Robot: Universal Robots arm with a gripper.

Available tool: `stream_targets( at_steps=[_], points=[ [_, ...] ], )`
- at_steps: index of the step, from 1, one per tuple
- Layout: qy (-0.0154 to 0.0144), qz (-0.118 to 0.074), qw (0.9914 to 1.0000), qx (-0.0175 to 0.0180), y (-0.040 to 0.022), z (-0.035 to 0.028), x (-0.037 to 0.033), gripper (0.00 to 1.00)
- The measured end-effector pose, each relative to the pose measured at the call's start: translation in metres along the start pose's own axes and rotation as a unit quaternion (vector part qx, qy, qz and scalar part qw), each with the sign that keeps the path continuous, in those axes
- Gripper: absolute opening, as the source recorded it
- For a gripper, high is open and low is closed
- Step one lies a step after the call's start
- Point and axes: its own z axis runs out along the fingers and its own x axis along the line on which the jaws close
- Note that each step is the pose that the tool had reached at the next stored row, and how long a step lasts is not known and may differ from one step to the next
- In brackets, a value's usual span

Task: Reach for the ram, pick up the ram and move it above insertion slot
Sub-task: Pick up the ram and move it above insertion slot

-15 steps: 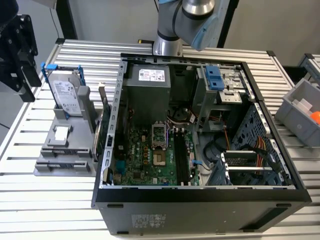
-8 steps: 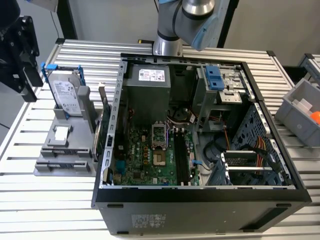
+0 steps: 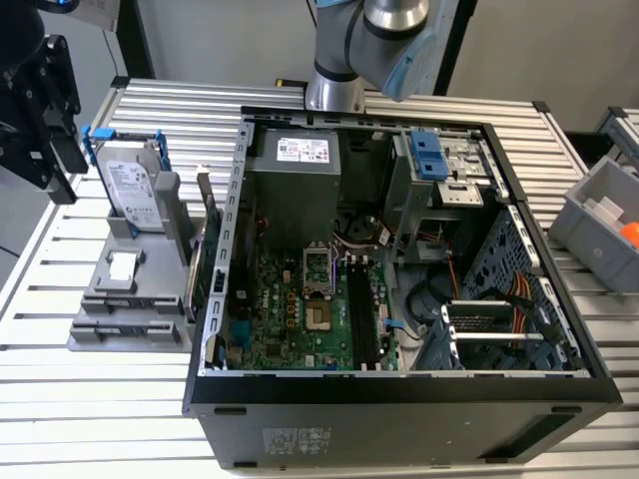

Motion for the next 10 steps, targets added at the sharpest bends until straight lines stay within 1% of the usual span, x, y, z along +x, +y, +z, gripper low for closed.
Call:
stream_targets(
  at_steps=[4,10],
  points=[
    [0.0003,0.000,1.00000,0.0002,-0.0001,0.0012,0.0002,1.00],
    [0.0005,0.000,1.00000,0.0004,-0.0003,0.0032,0.0029,1.00]
  ],
)
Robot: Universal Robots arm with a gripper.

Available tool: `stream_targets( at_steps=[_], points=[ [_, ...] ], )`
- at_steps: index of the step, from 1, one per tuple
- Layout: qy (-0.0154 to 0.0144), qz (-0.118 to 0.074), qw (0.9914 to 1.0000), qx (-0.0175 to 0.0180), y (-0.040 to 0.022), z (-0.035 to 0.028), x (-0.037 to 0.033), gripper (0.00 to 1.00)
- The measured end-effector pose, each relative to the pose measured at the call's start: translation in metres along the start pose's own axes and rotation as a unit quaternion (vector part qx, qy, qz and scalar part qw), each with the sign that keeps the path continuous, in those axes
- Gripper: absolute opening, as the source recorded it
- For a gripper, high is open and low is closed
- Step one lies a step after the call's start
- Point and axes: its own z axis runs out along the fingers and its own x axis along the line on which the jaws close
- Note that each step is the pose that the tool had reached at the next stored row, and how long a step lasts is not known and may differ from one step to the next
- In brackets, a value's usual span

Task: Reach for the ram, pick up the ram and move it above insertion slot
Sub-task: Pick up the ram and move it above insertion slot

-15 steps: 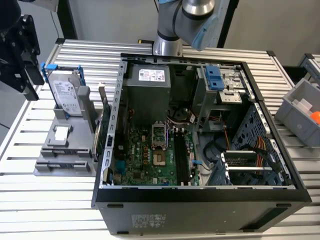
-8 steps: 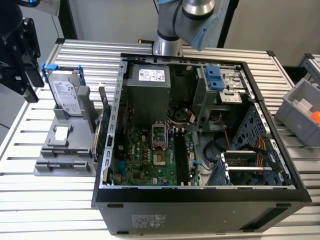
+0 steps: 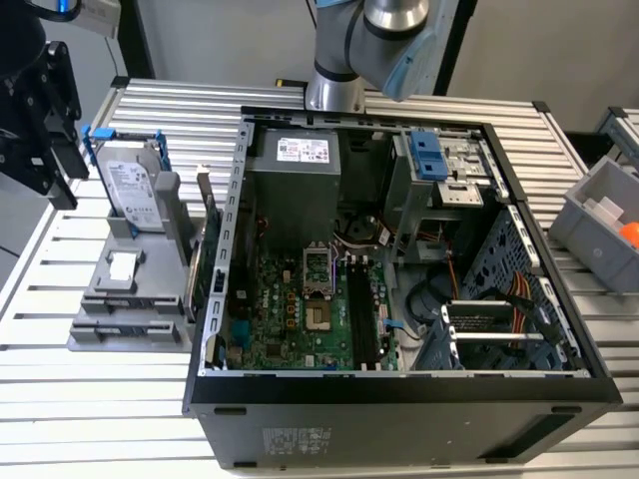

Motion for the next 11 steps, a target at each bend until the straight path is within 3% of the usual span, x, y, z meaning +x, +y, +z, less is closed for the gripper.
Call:
stream_targets(
  at_steps=[4,6,8,11],
  points=[
    [0.0001,0.000,1.00000,-0.0001,0.0000,0.0000,0.0001,1.00],
    [0.0017,0.000,1.00000,-0.0010,-0.0002,0.0003,0.0002,1.00],
    [0.0064,0.000,0.99998,-0.0013,-0.0002,0.0008,0.0002,1.00],
    [0.0167,0.000,0.99986,-0.0015,-0.0003,0.0017,0.0002,1.00]
  ],
)
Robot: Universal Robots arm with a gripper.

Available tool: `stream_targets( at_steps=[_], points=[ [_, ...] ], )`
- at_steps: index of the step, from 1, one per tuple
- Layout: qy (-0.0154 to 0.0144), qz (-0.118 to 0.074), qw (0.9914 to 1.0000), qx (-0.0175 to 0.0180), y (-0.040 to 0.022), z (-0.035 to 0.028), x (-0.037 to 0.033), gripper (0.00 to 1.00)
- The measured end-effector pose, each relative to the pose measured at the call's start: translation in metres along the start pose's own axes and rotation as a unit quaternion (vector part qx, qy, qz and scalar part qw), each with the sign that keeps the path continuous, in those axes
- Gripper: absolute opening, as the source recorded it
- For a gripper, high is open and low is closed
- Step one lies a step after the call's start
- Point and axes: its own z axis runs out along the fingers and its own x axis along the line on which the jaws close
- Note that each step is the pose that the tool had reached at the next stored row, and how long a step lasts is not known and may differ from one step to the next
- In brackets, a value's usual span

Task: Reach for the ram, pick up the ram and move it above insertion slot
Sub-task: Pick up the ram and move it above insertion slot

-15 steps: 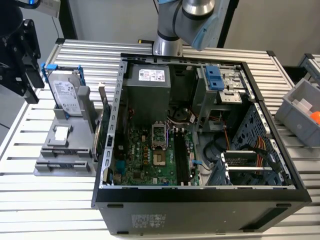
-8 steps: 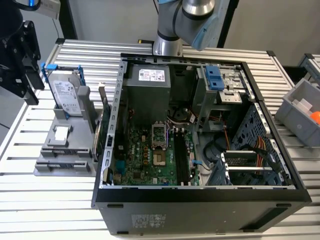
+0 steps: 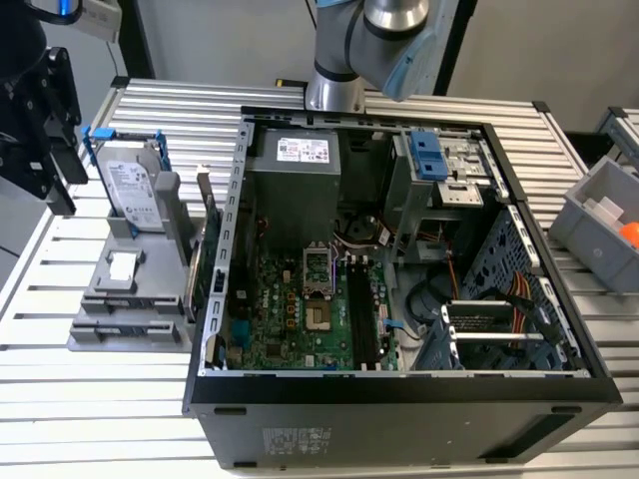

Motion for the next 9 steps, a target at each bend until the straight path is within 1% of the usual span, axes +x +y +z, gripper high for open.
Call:
stream_targets(
  at_steps=[2,4,6,7,8,9],
  points=[
    [0.0027,0.000,1.00000,0.0007,0.0000,0.0006,0.0001,1.00],
    [0.0047,0.000,0.99999,0.0026,0.0001,0.0007,0.0001,1.00],
    [0.0055,0.000,0.99995,0.0079,0.0000,0.0011,0.0000,1.00],
    [0.0057,0.000,0.99991,0.0124,0.0000,0.0013,0.0001,1.00],
    [0.0057,0.000,0.99987,0.0150,0.0000,0.0014,0.0001,1.00],
    [0.0057,-0.001,0.99987,0.0152,-0.0001,0.0015,0.0001,1.00]
  ],
)
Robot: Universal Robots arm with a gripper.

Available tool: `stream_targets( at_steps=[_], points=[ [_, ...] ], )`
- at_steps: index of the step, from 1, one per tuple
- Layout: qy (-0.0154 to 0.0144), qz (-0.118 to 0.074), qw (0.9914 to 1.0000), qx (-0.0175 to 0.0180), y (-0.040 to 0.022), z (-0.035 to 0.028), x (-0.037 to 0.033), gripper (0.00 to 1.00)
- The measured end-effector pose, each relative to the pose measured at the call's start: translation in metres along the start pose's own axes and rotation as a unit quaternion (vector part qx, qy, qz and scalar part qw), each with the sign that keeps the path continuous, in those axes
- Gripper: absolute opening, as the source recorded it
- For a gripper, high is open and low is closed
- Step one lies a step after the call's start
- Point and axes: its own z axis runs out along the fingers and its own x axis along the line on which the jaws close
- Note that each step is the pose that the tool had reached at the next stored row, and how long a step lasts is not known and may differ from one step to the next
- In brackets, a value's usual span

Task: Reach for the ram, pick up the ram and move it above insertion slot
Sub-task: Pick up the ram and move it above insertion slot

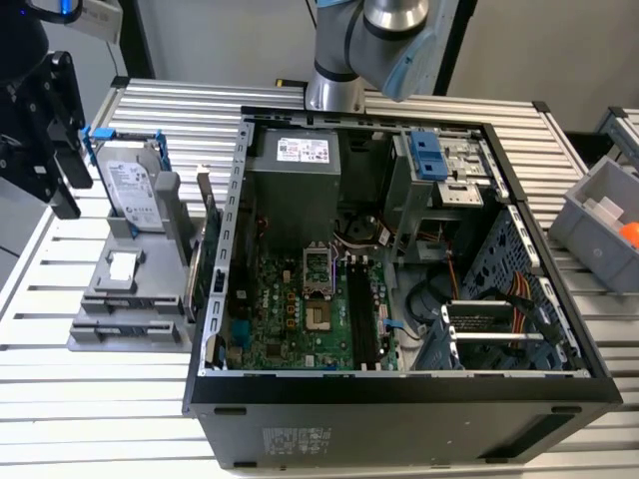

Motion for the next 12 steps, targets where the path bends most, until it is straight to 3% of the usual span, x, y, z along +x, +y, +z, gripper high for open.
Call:
stream_targets(
  at_steps=[7,12],
  points=[
    [0.0008,0.000,0.99999,-0.0031,0.0002,0.0008,0.0012,1.00],
    [0.0071,0.000,0.99997,-0.0036,0.0001,0.0029,0.0015,1.00]
  ],
)
